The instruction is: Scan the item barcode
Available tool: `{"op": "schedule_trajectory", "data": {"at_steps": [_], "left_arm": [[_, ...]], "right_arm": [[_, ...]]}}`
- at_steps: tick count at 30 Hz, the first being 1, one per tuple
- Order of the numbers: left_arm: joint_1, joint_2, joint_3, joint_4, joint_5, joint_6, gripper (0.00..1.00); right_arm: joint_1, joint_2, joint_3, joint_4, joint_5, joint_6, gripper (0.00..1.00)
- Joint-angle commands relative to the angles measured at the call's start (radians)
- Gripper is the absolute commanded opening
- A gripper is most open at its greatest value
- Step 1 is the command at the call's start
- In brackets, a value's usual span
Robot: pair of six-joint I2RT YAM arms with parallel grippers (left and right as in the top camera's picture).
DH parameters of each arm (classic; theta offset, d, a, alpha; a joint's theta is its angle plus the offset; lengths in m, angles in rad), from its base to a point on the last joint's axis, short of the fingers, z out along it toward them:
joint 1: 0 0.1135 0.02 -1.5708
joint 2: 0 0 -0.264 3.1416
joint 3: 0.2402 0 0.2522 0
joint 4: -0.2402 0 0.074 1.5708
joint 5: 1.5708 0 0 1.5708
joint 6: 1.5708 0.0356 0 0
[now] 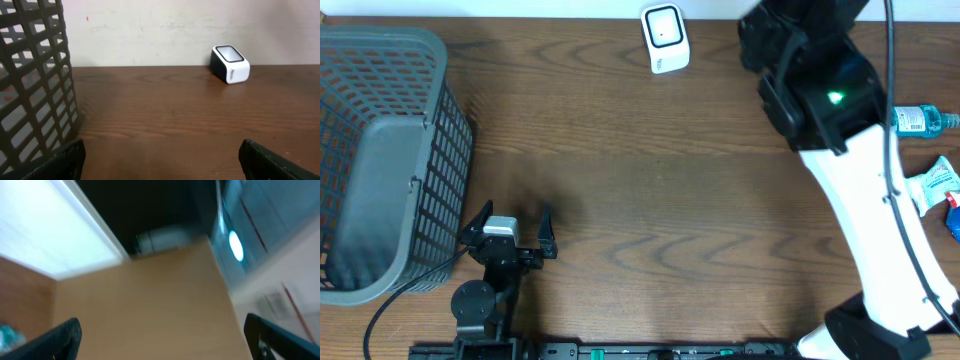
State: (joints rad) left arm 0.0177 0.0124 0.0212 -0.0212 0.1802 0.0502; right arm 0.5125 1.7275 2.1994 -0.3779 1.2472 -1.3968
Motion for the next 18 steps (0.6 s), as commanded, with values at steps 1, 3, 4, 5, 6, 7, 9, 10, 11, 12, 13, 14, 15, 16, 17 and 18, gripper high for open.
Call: {"op": "schedule_trajectory", "data": {"at_steps": [1, 3, 4, 5, 6, 7, 9, 10, 11, 12, 13, 14, 15, 16, 17, 18], "left_arm": [[-0.002, -0.002, -0.017, -0.031, 0.01, 0.005, 0.98], [-0.002, -0.002, -0.017, -0.031, 0.01, 0.005, 0.98], [-0.002, -0.002, -0.017, -0.031, 0.01, 0.005, 0.98], [-0.002, -0.002, -0.017, -0.031, 0.01, 0.005, 0.98], [-0.002, -0.002, -0.017, -0.031, 0.01, 0.005, 0.98], [-0.002, -0.002, -0.017, -0.031, 0.01, 0.005, 0.98], [-0.002, -0.002, -0.017, -0.031, 0.01, 0.005, 0.98], [-0.002, -0.002, -0.017, -0.031, 0.01, 0.005, 0.98], [-0.002, -0.002, -0.017, -0.031, 0.01, 0.005, 0.98], [-0.002, -0.002, -0.017, -0.031, 0.01, 0.005, 0.98], [-0.002, -0.002, -0.017, -0.031, 0.01, 0.005, 0.98], [-0.002, -0.002, -0.017, -0.031, 0.01, 0.005, 0.98], [-0.002, -0.002, -0.017, -0.031, 0.01, 0.005, 0.98], [-0.002, -0.002, -0.017, -0.031, 0.01, 0.005, 0.98], [-0.002, -0.002, -0.017, -0.031, 0.01, 0.005, 0.98], [-0.002, -0.002, -0.017, -0.031, 0.01, 0.005, 0.98]], "right_arm": [[-0.011, -0.041, 0.002, -0.21, -0.405, 0.471, 0.99], [-0.021, -0.044, 0.002, -0.421, -0.687, 0.707, 0.98], [-0.021, -0.043, 0.002, -0.475, -0.761, 0.804, 0.97], [-0.023, -0.043, 0.002, -0.514, -0.816, 0.884, 0.99], [-0.023, -0.043, 0.002, -0.557, -0.864, 0.972, 0.99], [-0.023, -0.044, 0.002, -0.601, -0.897, 1.05, 0.99], [-0.023, -0.045, 0.002, -0.658, -0.888, 1.138, 0.99], [-0.023, -0.048, 0.002, -0.707, -0.872, 1.186, 0.99], [-0.023, -0.051, 0.002, -0.733, -0.869, 1.201, 0.99], [-0.023, -0.053, 0.002, -0.766, -0.867, 1.205, 0.99], [-0.023, -0.056, 0.002, -0.803, -0.857, 1.205, 0.99], [-0.023, -0.063, 0.002, -0.846, -0.844, 1.205, 0.99], [-0.023, -0.066, 0.002, -0.873, -0.84, 1.205, 0.99], [-0.023, -0.068, 0.002, -0.896, -0.841, 1.205, 0.99], [-0.023, -0.068, 0.002, -0.917, -0.843, 1.205, 0.99], [-0.023, -0.068, 0.002, -0.932, -0.843, 1.205, 0.99]]}}
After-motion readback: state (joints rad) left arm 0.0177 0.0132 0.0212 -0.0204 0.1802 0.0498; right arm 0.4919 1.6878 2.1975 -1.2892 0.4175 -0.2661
